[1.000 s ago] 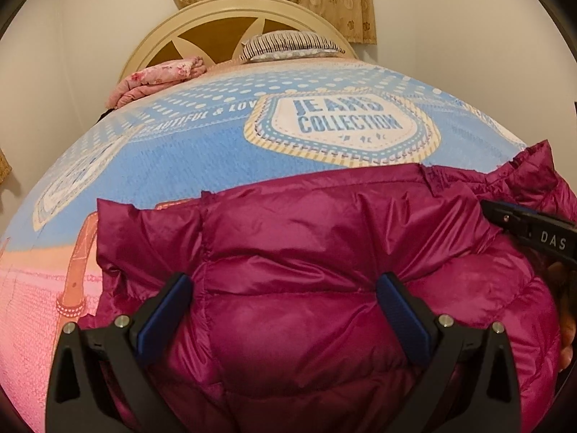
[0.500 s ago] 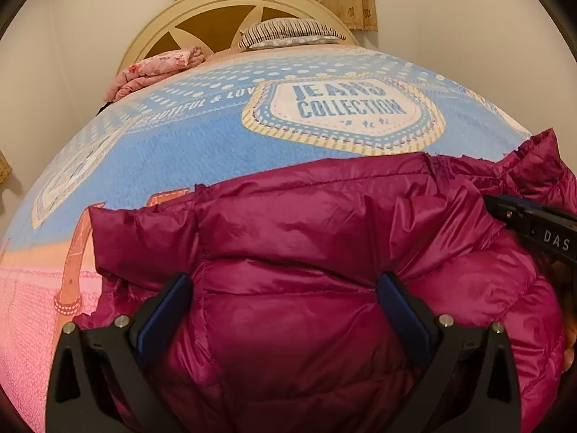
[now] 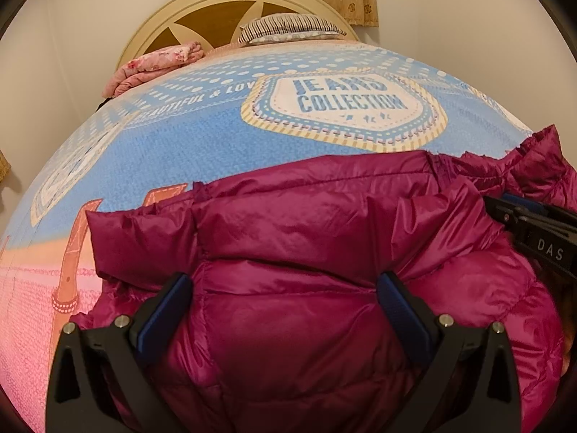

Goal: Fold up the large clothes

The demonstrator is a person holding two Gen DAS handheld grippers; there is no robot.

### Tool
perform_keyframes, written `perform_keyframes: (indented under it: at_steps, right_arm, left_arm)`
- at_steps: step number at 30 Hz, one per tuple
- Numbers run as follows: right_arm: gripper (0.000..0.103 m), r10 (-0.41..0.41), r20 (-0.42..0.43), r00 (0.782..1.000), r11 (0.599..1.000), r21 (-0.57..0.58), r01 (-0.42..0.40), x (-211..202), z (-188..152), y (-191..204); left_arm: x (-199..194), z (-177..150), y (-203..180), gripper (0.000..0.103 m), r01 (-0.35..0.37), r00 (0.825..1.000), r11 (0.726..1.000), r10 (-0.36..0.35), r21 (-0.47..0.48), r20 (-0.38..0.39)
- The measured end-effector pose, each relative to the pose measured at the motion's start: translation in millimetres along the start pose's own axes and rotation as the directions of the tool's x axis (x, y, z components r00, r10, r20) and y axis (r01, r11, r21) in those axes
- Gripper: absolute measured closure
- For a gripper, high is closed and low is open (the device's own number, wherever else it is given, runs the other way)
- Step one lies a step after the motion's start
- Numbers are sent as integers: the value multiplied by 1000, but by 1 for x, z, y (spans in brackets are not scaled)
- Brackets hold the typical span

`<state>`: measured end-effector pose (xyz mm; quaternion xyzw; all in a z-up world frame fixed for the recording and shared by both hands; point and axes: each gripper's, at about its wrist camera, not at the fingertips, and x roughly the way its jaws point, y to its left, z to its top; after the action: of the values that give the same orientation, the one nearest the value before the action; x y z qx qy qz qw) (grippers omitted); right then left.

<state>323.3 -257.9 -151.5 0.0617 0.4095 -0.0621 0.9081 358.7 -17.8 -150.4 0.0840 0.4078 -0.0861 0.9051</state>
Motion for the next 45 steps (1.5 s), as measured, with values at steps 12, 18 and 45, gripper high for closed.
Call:
perform_keyframes:
  at_steps: [12, 18, 45]
  right_arm:
    - [64, -2, -1, 1000, 1000, -2, 2, 1, 0, 2]
    - [64, -8, -2, 1000, 1000, -7, 8, 1, 0, 3]
    - [50, 57, 77, 995, 998, -4, -57, -60, -43, 32]
  left_arm:
    - [0, 0, 1, 0, 4, 1000, 1000, -4, 2, -1]
    - [0, 0, 1, 0, 6, 1000, 1000, -6, 2, -1]
    - [1, -1, 1, 0, 6, 1000, 1000, -6, 2, -3]
